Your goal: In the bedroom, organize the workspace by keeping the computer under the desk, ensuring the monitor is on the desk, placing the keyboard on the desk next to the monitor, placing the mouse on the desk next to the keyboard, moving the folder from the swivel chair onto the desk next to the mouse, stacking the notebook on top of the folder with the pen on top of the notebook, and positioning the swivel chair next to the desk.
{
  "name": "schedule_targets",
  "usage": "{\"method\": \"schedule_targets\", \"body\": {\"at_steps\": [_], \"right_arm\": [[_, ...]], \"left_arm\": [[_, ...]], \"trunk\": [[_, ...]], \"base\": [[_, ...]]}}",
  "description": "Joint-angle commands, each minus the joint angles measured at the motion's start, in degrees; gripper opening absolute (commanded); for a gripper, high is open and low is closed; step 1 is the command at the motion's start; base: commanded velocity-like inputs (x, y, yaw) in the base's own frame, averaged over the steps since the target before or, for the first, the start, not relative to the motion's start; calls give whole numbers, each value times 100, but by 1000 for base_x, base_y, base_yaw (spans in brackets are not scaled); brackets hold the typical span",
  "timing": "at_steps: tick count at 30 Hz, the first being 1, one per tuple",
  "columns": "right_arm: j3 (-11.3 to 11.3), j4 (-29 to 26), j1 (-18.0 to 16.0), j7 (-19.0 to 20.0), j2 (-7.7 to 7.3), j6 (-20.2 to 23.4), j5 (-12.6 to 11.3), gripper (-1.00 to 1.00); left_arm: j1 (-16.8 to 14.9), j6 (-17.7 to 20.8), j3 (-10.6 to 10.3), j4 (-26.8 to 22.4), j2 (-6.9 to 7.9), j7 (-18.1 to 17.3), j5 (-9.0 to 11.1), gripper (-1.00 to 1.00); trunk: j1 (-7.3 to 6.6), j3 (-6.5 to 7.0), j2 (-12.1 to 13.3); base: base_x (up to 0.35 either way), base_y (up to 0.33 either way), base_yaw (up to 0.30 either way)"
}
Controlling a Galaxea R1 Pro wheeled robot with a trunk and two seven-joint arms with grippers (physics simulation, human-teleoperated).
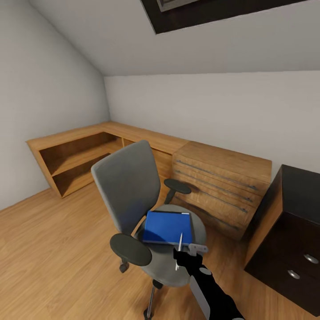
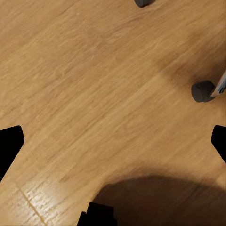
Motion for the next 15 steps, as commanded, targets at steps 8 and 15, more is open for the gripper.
{"method": "schedule_targets", "body": {"at_steps": [8, 15], "right_arm": [[-10, -11, -3, 41, 0, -40, -37, 100], [-15, -11, -3, 102, 0, -51, -36, 100]], "left_arm": [[-2, -11, -48, -2, 1, 4, 42, 100], [-2, -11, -48, 0, 1, -3, 50, 100]], "trunk": [[-1, -5, -2], [-1, -5, -2]], "base": [[0, 0, 0], [0, 0, 0]]}}
